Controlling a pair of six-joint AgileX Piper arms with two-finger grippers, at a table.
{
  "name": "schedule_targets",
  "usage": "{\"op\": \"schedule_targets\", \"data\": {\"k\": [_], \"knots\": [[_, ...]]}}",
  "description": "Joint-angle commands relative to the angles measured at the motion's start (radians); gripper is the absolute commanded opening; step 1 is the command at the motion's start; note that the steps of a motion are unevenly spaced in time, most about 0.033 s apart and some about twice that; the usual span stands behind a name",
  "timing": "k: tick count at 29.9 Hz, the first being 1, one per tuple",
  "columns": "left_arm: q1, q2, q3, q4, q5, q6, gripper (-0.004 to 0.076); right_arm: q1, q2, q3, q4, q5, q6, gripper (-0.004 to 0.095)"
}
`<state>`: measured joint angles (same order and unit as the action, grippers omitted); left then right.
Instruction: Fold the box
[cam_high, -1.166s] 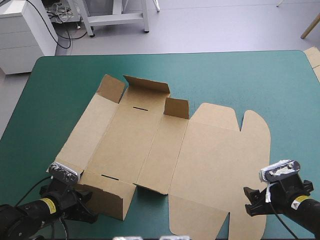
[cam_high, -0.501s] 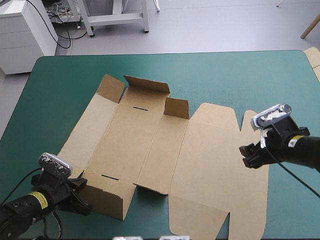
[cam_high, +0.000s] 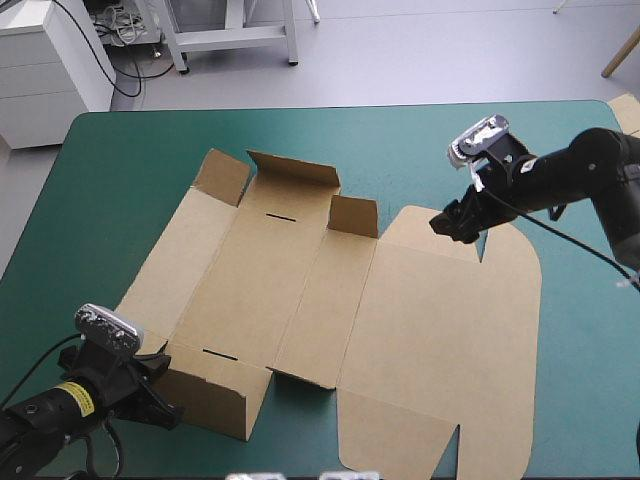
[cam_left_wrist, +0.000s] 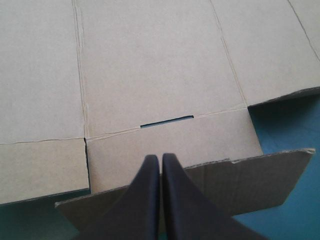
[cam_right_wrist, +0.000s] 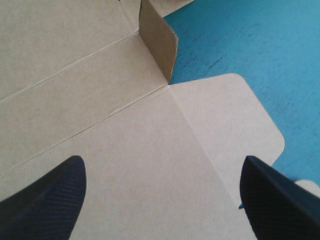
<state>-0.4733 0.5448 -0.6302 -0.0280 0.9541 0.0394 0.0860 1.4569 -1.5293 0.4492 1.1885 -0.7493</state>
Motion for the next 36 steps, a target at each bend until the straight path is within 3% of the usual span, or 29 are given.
{"op": "schedule_targets", "data": {"k": [1, 12, 19, 36], "knots": [[-0.008, 0.004, -0.036, -0.005, -0.046, -0.001, -0.0008, 0.005, 0.049, -0.126, 0.059, -0.021, -0.031, 0.0761], [-0.008, 0.004, -0.036, -0.012, -0.046, -0.001, -0.0008, 0.171, 0.287, -0.345, 0.029, -0.021, -0.077, 0.0748], [-0.008, 0.004, -0.036, -0.012, -0.046, -0.001, -0.0008, 0.283, 0.435, -0.428, -0.148, -0.043, -0.088, 0.0697], [-0.008, 0.004, -0.036, -0.014, -0.043, 0.007, -0.0008, 0.3, 0.586, -0.549, -0.125, -0.13, -0.077, 0.0695]]}}
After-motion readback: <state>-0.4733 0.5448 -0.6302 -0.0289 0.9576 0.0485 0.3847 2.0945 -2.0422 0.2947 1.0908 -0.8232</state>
